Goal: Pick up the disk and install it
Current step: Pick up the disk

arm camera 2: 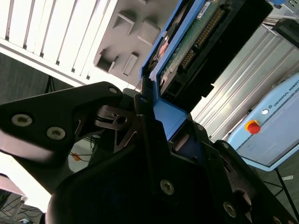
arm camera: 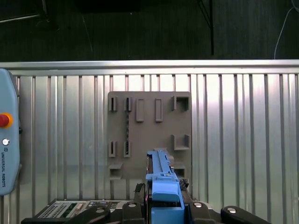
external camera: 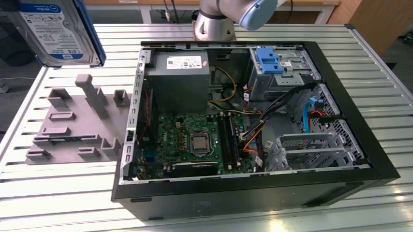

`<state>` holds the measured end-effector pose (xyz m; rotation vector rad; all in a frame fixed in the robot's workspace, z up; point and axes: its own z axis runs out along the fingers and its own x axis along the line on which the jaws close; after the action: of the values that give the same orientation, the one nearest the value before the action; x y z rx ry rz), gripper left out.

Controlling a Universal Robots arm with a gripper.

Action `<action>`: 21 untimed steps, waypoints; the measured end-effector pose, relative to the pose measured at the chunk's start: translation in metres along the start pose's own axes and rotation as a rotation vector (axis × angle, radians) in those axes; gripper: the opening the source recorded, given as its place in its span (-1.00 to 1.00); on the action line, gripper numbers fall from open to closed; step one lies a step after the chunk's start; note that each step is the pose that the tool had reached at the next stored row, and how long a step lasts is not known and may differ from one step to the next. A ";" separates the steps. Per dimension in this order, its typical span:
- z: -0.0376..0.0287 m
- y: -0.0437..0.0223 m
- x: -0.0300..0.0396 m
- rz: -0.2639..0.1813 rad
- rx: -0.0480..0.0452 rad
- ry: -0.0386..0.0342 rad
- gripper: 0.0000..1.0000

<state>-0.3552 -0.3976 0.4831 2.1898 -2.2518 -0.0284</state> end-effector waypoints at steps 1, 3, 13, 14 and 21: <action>0.0000 -0.0002 0.0000 0.000 0.0001 0.0000 -0.27; -0.0001 -0.0012 0.0001 0.000 0.0000 0.0001 -0.27; -0.0001 -0.0058 -0.0001 0.000 0.0000 0.0000 -0.27; -0.0001 -0.0062 -0.0001 0.000 -0.0001 0.0000 -0.27; -0.0002 -0.0089 -0.0002 0.000 -0.0001 0.0001 -0.27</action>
<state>-0.3463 -0.3976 0.4831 2.1898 -2.2517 -0.0285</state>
